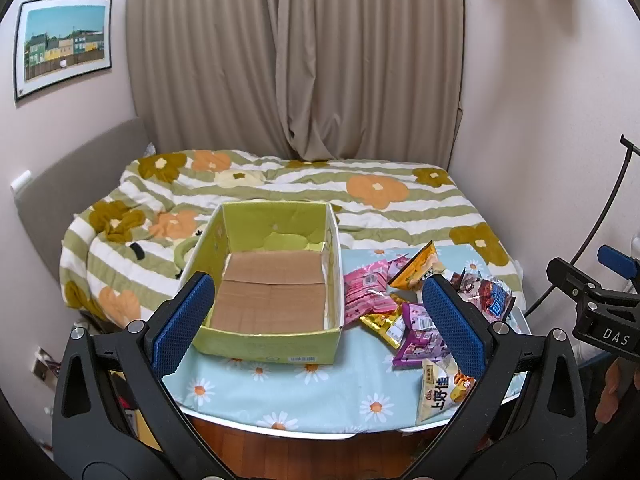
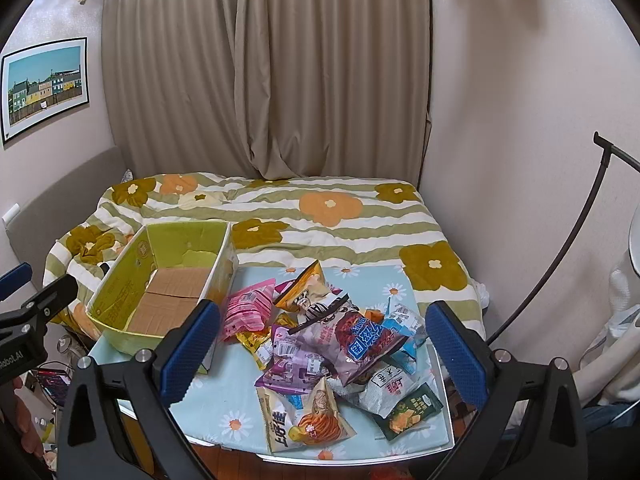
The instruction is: Organize snacks
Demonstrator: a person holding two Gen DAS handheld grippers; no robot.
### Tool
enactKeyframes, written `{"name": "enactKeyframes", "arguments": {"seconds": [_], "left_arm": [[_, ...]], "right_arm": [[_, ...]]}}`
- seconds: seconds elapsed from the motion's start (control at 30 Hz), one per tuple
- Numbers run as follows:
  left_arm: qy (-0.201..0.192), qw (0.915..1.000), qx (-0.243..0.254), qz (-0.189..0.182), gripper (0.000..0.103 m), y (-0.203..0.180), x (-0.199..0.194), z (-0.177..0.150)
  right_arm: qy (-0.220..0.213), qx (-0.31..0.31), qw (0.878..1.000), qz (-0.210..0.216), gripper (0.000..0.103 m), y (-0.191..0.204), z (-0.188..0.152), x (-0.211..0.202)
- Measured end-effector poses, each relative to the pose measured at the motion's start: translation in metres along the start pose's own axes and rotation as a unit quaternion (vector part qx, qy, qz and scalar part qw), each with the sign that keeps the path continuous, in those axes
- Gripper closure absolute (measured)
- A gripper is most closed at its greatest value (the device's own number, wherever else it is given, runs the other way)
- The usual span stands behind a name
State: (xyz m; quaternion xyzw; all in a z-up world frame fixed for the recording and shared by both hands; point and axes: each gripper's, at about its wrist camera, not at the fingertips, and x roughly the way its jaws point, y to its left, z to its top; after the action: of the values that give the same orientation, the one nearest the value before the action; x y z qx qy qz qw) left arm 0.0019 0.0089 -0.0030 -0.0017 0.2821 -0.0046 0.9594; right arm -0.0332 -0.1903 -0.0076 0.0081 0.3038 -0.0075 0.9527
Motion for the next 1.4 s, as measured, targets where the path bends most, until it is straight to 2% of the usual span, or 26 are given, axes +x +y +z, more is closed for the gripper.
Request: {"name": "enactKeyframes", "arguments": {"seconds": [1.4], "left_arm": [[0.004,1.0000,0.002,-0.003,0.000,-0.0029,-0.0015,-0.0085]], "right_arm": [[-0.002,0.004,1.000,0.008,0.001,0.0035,-0.0039,-0.0086]]}}
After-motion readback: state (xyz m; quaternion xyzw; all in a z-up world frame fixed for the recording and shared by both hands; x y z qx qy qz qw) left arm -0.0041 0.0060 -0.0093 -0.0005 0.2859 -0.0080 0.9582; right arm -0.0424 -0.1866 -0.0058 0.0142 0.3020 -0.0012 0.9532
